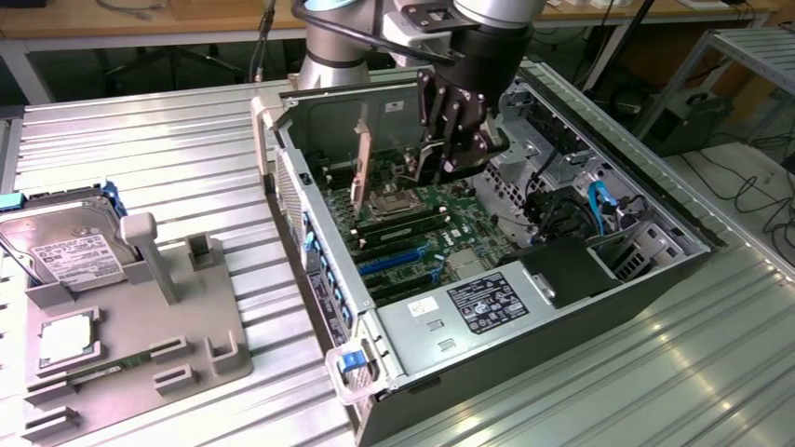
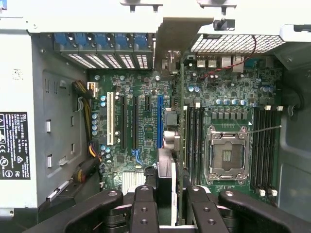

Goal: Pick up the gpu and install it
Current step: 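Insert the gpu into the slot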

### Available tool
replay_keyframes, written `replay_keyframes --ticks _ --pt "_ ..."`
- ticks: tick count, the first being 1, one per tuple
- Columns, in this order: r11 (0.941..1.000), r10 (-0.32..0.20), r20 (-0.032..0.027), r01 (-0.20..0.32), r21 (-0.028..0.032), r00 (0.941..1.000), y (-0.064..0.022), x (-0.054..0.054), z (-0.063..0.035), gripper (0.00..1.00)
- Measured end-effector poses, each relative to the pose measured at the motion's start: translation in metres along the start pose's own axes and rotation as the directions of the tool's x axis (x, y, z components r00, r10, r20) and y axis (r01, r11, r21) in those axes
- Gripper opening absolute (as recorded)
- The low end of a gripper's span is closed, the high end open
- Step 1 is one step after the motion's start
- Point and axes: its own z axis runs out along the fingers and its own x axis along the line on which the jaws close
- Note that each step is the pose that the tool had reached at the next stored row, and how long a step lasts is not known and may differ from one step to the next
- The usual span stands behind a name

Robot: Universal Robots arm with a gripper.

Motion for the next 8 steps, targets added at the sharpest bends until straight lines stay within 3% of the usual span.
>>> replay_keyframes --ticks 8 --pt "1.0000 0.000 0.0000 0.000 0.0000 1.0000 -0.0001 0.0000 0.0025 0.28"
